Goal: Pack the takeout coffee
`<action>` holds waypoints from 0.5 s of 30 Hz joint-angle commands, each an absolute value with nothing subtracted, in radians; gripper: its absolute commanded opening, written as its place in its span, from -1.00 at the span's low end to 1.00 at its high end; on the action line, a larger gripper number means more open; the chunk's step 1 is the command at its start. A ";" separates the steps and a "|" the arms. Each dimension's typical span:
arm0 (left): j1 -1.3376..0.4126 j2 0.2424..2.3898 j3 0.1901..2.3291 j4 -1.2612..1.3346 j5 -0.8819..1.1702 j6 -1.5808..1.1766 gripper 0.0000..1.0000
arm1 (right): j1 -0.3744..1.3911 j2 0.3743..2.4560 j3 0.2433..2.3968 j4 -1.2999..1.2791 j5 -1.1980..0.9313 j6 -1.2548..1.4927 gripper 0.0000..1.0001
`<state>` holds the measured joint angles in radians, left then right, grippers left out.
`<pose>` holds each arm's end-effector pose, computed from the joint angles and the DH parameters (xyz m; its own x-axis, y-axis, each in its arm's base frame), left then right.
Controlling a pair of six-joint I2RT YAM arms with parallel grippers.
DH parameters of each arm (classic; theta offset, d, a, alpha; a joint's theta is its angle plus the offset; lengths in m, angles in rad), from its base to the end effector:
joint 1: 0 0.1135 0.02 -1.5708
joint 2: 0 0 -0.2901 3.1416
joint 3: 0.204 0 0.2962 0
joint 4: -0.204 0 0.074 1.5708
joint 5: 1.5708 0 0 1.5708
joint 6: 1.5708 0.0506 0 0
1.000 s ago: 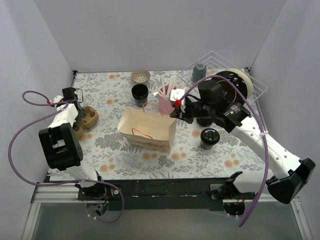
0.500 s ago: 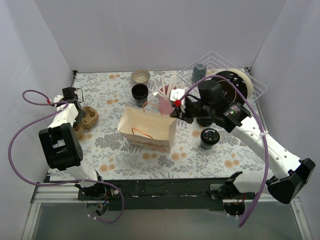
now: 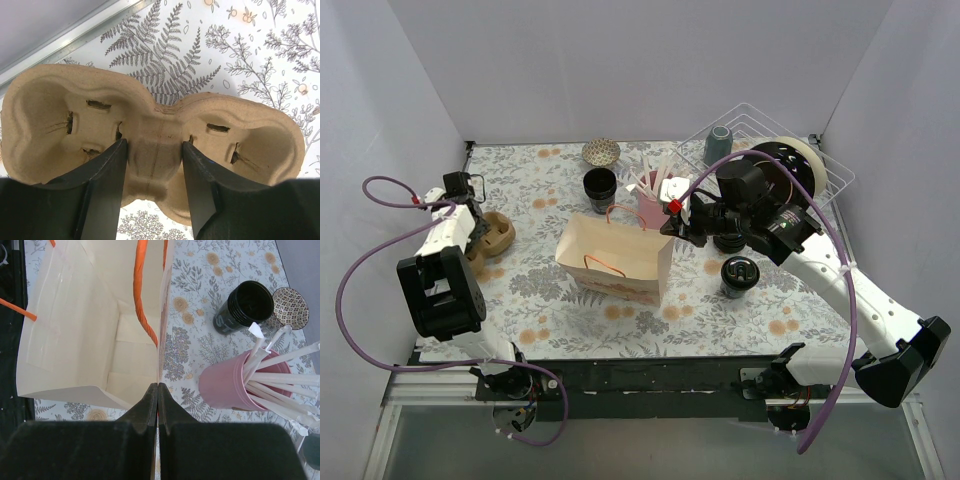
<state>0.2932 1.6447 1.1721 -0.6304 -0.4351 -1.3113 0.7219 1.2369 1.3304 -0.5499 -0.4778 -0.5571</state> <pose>0.3586 0.1305 0.2172 0.2099 -0.8522 -0.4793 -0.9398 -0.0407 -0.3393 0.2210 0.2255 0.4220 0.1933 -0.4554 -0.8691 -0.9359 0.1802 -0.3026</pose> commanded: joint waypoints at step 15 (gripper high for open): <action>0.296 1.623 1.221 -0.627 -0.428 -1.316 -0.03 | 0.723 1.243 1.351 -0.540 -0.485 -0.558 -0.97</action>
